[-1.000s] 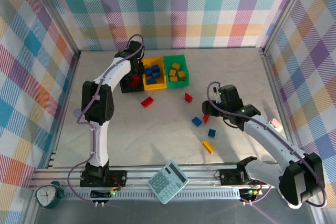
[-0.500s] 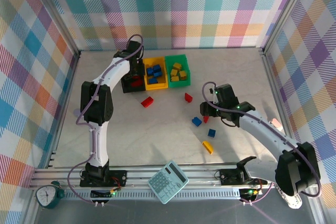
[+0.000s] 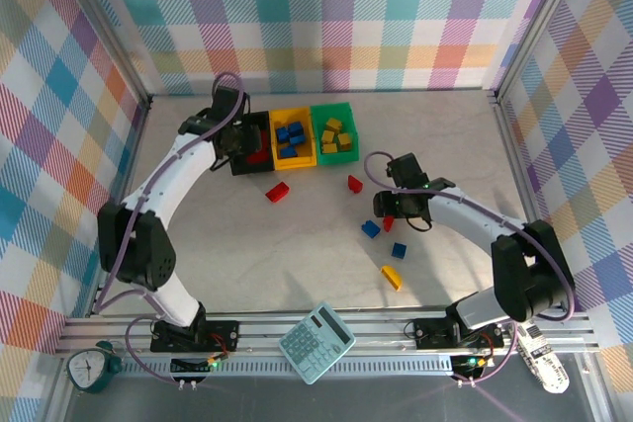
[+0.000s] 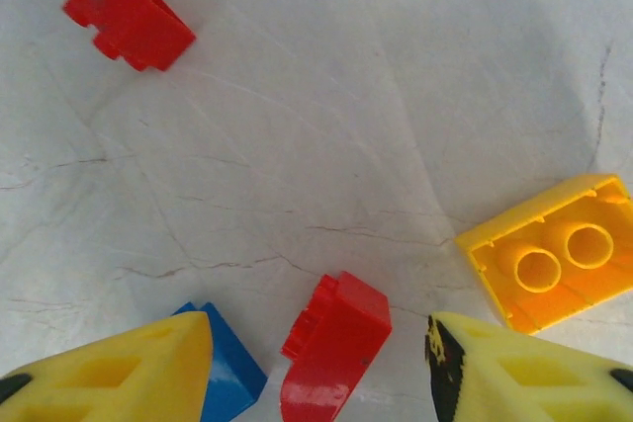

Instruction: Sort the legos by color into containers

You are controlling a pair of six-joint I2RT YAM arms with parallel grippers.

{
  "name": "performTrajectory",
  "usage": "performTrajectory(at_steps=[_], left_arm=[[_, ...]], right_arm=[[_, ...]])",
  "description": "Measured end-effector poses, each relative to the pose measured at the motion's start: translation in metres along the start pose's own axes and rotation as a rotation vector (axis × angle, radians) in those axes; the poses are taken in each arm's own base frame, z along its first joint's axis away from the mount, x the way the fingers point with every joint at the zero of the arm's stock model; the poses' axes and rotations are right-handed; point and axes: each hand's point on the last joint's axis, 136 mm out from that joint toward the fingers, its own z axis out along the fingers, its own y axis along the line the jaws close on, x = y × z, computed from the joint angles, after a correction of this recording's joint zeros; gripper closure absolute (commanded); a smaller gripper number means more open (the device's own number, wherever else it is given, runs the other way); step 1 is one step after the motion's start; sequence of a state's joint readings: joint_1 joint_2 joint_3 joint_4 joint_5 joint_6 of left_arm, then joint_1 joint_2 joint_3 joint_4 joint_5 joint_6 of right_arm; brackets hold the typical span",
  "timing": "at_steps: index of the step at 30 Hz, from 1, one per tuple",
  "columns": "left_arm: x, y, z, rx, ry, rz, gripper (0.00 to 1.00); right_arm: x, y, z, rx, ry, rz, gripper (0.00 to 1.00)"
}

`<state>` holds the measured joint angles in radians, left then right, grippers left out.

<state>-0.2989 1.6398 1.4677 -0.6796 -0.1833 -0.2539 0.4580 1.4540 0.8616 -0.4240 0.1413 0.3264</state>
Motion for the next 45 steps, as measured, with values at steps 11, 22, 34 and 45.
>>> performTrajectory(at_steps=[11, 22, 34, 45], left_arm=[[0.059, -0.024, -0.025, 0.057, 0.039, 0.027, 0.37], [0.086, -0.022, -0.037, 0.039, 0.037, 0.021, 0.37], [0.093, -0.008, -0.057, 0.021, -0.001, -0.023, 0.37], [0.114, 0.008, -0.067, -0.031, -0.029, -0.104, 0.34]], right_arm=[[0.017, 0.000, 0.016, 0.059, 0.059, 0.028, 0.46], [0.030, -0.006, 0.031, 0.113, 0.111, 0.047, 0.56], [0.017, -0.001, 0.028, 0.112, 0.090, 0.028, 0.77], [-0.071, 0.129, 0.003, -0.195, -0.068, -0.165, 0.78]])
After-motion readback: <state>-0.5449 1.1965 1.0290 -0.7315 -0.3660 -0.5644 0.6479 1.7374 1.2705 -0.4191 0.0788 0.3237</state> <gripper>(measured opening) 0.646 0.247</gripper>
